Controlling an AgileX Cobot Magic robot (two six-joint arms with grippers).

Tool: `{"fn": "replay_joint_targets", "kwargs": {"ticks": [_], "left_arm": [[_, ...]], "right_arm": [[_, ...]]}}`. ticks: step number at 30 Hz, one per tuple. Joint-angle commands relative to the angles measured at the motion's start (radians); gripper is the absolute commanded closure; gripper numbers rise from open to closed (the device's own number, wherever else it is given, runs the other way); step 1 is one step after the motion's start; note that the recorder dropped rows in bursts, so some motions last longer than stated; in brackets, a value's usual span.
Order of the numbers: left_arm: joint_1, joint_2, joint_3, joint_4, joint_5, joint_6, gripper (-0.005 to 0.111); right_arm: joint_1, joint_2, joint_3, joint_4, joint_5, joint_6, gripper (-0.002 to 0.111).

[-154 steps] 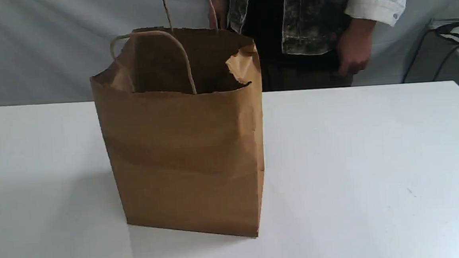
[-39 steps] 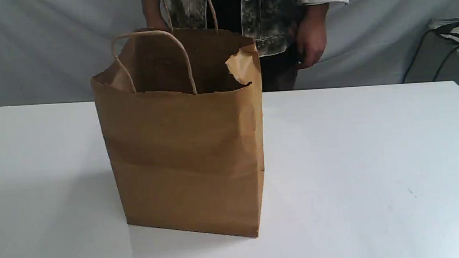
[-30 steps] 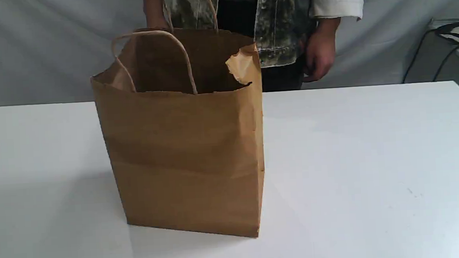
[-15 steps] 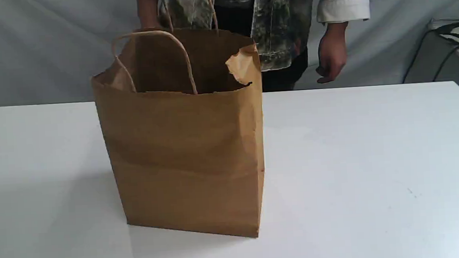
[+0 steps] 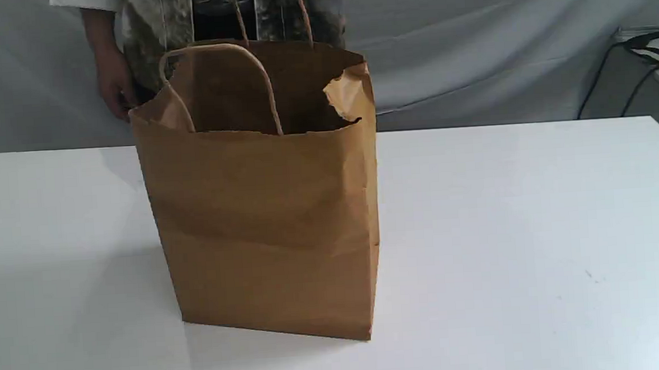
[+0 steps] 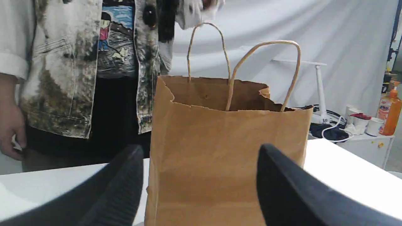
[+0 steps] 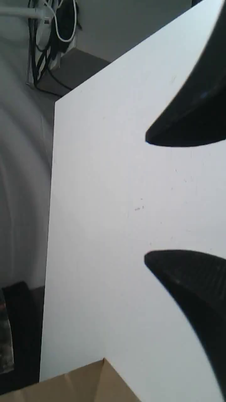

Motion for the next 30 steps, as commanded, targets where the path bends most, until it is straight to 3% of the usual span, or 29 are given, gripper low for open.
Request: {"fn": "replay_joint_targets", "kwargs": {"ticks": [1,30], "left_arm": [[-0.004,-0.003,0.004,-0.004,-0.005,-0.008,0.051],[-0.004,-0.003,0.004,-0.004,-0.005,-0.005,0.051]], "right_arm": [[-0.006,-0.006,0.004,-0.021,0.003,-0.012,0.059],[-0.006,-0.006,0.004,-0.012,0.003,0.013,0.059]]}}
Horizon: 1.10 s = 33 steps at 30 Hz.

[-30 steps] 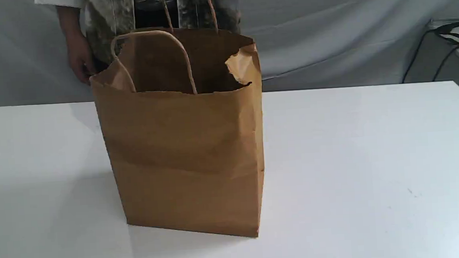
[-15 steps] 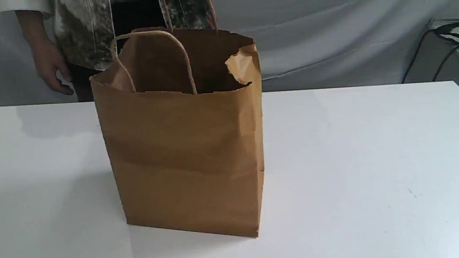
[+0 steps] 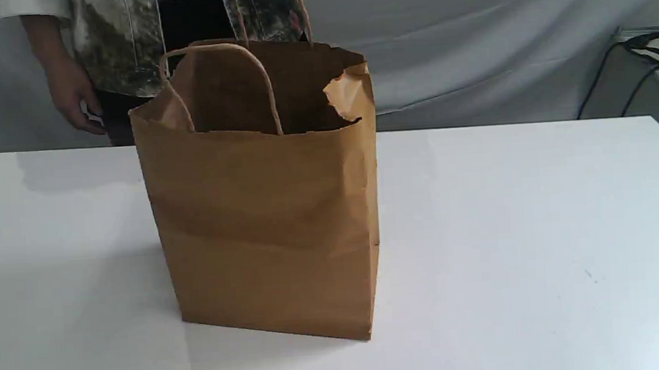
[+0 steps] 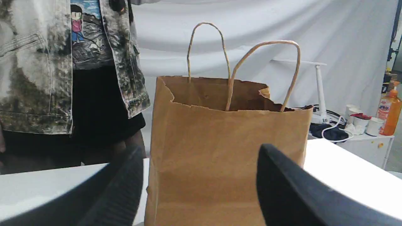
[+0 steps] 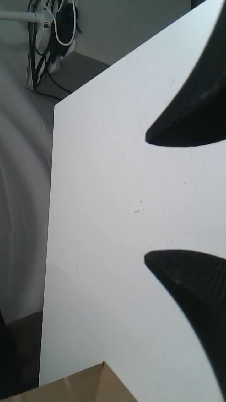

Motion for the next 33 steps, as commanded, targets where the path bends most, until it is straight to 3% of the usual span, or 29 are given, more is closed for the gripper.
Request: {"fn": "replay_joint_targets", "kwargs": {"ticks": [1,3,5,7,12,16,19,29,31,33], "left_arm": [[-0.004,-0.003,0.004,-0.004,0.010,0.002,0.051],[-0.004,-0.001,0.015,-0.068,0.085,0.009,0.051],[-0.004,-0.001,0.025,-0.273,0.146,0.108,0.051],[-0.004,-0.001,0.025,-0.542,0.183,0.340,0.051],[-0.004,-0.001,0.025,-1.161,0.147,1.128,0.051],[-0.004,-0.001,0.033,-1.433,0.144,1.519,0.051],[-0.004,-0.001,0.061,-1.449,0.122,1.558,0.051],[-0.001,-0.001,0.182,-1.449,0.059,1.378,0.051],[0.023,-0.018,0.207,-1.449,0.035,1.354,0.051],[0.098,-0.056,0.224,-1.449,0.014,1.290,0.051]], "right_arm": [[-0.006,-0.006,0.004,-0.005,0.001,0.007,0.059],[-0.006,-0.006,0.004,-0.005,0.001,0.007,0.059],[-0.006,-0.006,0.004,-0.005,0.001,0.007,0.059],[-0.006,-0.006,0.004,-0.005,0.001,0.007,0.059],[-0.006,-0.006,0.004,-0.003,0.001,0.007,0.059],[-0.006,-0.006,0.004,-0.003,0.001,0.007,0.059],[-0.006,-0.006,0.004,-0.003,0.001,0.007,0.059],[-0.006,-0.006,0.004,-0.003,0.001,0.009,0.059],[-0.006,-0.006,0.004,-0.003,0.001,0.009,0.059],[-0.006,-0.006,0.004,-0.003,0.001,0.009,0.059]]}}
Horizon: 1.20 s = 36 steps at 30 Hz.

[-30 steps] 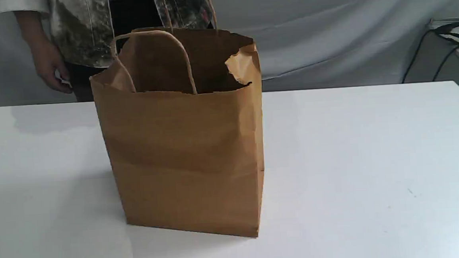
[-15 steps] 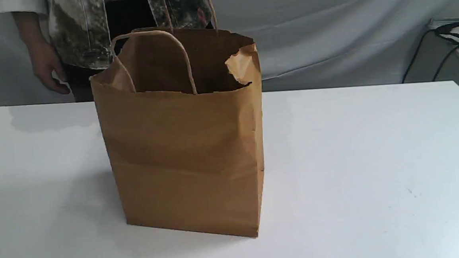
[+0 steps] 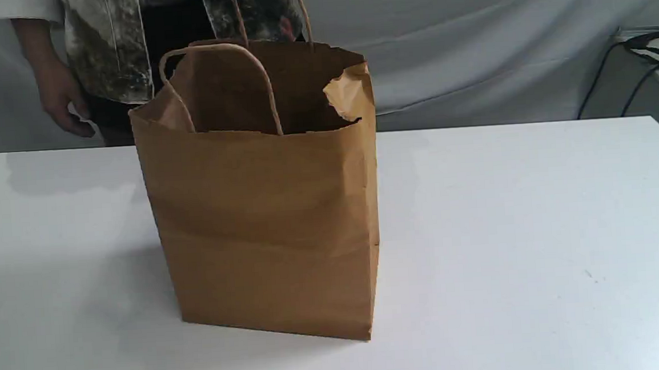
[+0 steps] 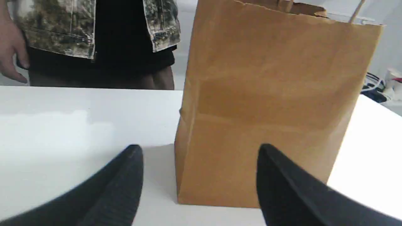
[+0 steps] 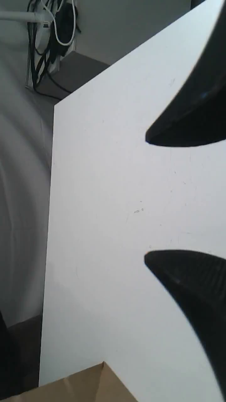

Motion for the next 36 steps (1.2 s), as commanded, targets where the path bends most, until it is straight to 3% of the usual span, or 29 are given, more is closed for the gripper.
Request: {"fn": "replay_joint_targets", "kwargs": {"ticks": [1,8,12,19,25,30,36], "left_arm": [[0.097,-0.059,0.020,-0.008,-0.043,-0.094,0.051],[0.383,-0.137,0.020,-0.008,0.022,-0.292,0.051],[0.445,-0.137,0.020,0.003,0.102,-0.315,0.051],[0.445,-0.233,0.020,0.191,0.149,-0.267,0.051],[0.401,-0.243,0.020,0.158,0.324,-0.257,0.051],[0.336,-0.243,0.020,0.155,0.324,-0.196,0.051],[0.336,-0.243,0.020,0.100,0.320,-0.188,0.051]], "right_arm": [[-0.006,-0.006,0.004,-0.003,0.001,0.008,0.059],[-0.006,-0.006,0.004,-0.003,0.001,0.004,0.059],[-0.006,-0.006,0.004,-0.003,0.001,0.004,0.059],[-0.006,-0.006,0.004,-0.003,0.001,0.004,0.059],[-0.006,-0.006,0.004,-0.003,0.001,0.006,0.059],[-0.006,-0.006,0.004,-0.003,0.001,0.006,0.059],[-0.006,-0.006,0.004,-0.003,0.001,0.006,0.059]]}}
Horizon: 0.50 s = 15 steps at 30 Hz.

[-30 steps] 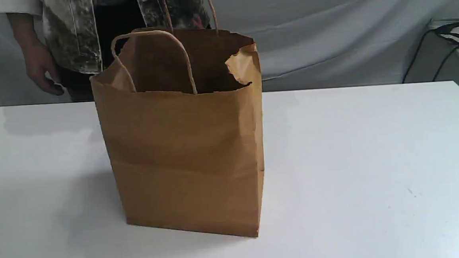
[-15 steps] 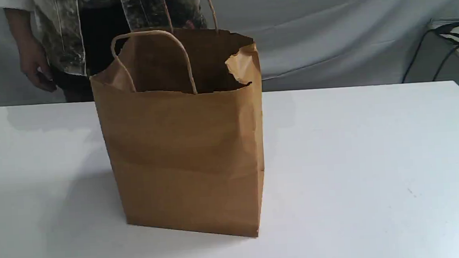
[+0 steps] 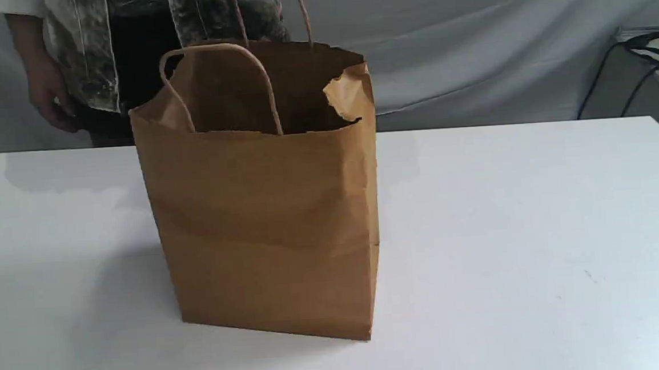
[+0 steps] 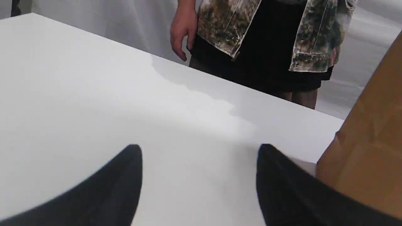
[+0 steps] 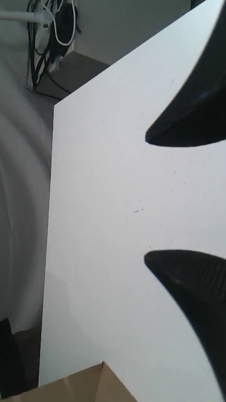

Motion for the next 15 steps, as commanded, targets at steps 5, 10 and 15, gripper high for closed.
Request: {"fn": "replay_joint_targets", "kwargs": {"ticks": [5,10,15], "left_arm": [[-0.005,-0.005,0.005,-0.034,0.000,0.013,0.051],[-0.005,-0.005,0.005,-0.034,0.000,0.013,0.051],[-0.007,-0.005,0.005,-0.032,0.000,0.013,0.051]], "right_arm": [[-0.006,-0.006,0.004,-0.003,0.001,0.003,0.059],[-0.006,-0.006,0.004,-0.003,0.001,0.003,0.059],[-0.006,-0.006,0.004,-0.003,0.001,0.003,0.059]]}}
